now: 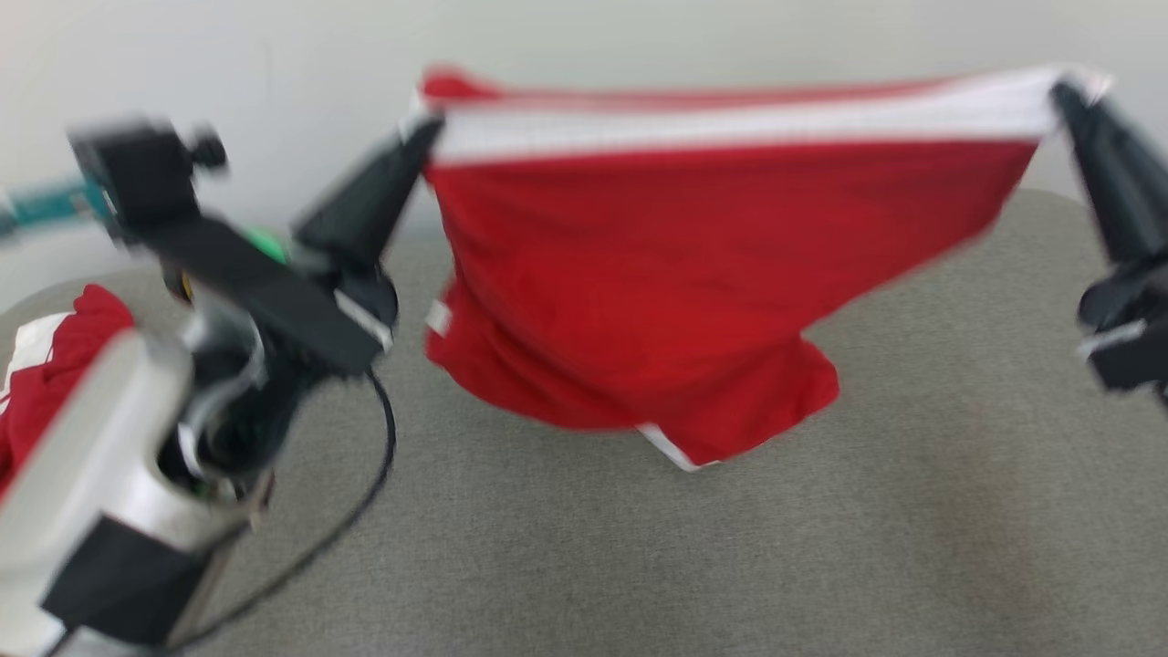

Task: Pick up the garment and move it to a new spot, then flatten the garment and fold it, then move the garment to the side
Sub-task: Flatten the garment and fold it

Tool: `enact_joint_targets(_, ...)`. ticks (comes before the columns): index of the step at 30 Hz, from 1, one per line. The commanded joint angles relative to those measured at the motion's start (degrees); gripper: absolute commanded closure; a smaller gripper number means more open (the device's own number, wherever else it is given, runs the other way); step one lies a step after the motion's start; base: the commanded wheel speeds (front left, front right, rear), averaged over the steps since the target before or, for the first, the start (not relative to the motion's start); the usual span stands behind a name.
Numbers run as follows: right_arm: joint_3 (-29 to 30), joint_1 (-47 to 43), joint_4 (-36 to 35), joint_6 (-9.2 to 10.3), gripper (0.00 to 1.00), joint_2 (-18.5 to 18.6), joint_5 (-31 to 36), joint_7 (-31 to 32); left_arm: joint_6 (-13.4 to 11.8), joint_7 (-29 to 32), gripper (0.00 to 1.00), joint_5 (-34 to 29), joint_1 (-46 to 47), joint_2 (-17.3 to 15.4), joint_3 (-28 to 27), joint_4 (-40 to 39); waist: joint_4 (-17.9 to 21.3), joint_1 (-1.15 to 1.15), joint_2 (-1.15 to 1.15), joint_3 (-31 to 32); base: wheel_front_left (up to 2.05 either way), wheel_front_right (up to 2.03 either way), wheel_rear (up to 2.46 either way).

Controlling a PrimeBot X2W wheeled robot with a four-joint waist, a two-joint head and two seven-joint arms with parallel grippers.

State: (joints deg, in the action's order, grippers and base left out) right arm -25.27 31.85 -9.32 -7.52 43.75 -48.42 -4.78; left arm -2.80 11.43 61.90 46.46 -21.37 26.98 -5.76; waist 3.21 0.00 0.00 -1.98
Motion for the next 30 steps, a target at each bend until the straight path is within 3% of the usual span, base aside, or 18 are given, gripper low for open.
enact_joint_targets(1, -0.1, 2.1, 0.2, 0.06, 1.00, 0.8, -0.2, -0.4, -0.5, 1.0, 1.00, 0.5, 1.7, -0.1, -0.4, 0.8, 0.8, 0.00, 0.00, 0.8, 0.00, 0.00, 0.00)
enact_joint_targets(9, -1.9, 12.2, 4.0, 0.06, 1.00, 2.8, -1.6, -1.6, -1.3, 5.3, 1.00, 1.0, 9.9, 1.3, 0.4, 5.3, 1.5, 0.00, 0.00, -0.4, 0.00, 0.00, 0.00)
enact_joint_targets(12, -3.5, 15.0, 6.7, 0.07, 1.00, 2.0, -2.4, -2.0, -0.6, 5.9, 1.00, 1.2, 11.3, 1.9, 1.1, 7.5, 1.8, 0.00, 0.00, -2.0, 0.00, 0.00, 0.00)
enact_joint_targets(15, -5.7, 19.0, 12.4, 0.07, 1.00, 1.1, 0.9, -2.0, 0.7, 5.3, 1.00, 1.4, 12.9, 2.8, 1.1, 11.4, 2.1, 0.00, 0.00, -4.9, 0.00, 0.00, 0.00)
enact_joint_targets(18, -7.7, 24.3, 18.9, 0.07, 1.00, -2.9, 2.3, -1.9, 3.0, 3.6, 1.00, 0.6, 16.4, 4.1, 0.9, 17.0, 2.3, 0.00, 0.00, -9.3, 0.00, 0.00, 0.00)
enact_joint_targets(22, -11.0, 35.3, 27.4, 0.07, 1.00, -8.4, 4.4, -2.2, 7.1, -1.1, 1.00, -4.8, 24.9, 4.9, 2.1, 26.2, 3.2, 0.00, 0.00, -17.4, 0.00, 0.00, 0.00)
enact_joint_targets(25, -12.2, 44.3, 35.6, 0.07, 1.00, -13.1, 6.4, -5.5, 9.2, -8.4, 1.00, -8.9, 32.2, 6.0, 2.7, 33.0, 4.4, 0.00, 0.00, -22.6, 0.00, 0.00, 0.00)
enact_joint_targets(30, -11.5, 57.3, 46.3, 0.07, 1.00, -19.3, 9.5, -9.8, 10.2, -20.3, 1.00, -14.9, 43.7, 6.4, 6.3, 41.3, 6.7, 0.00, 0.00, -30.8, 0.00, 0.00, 0.00)
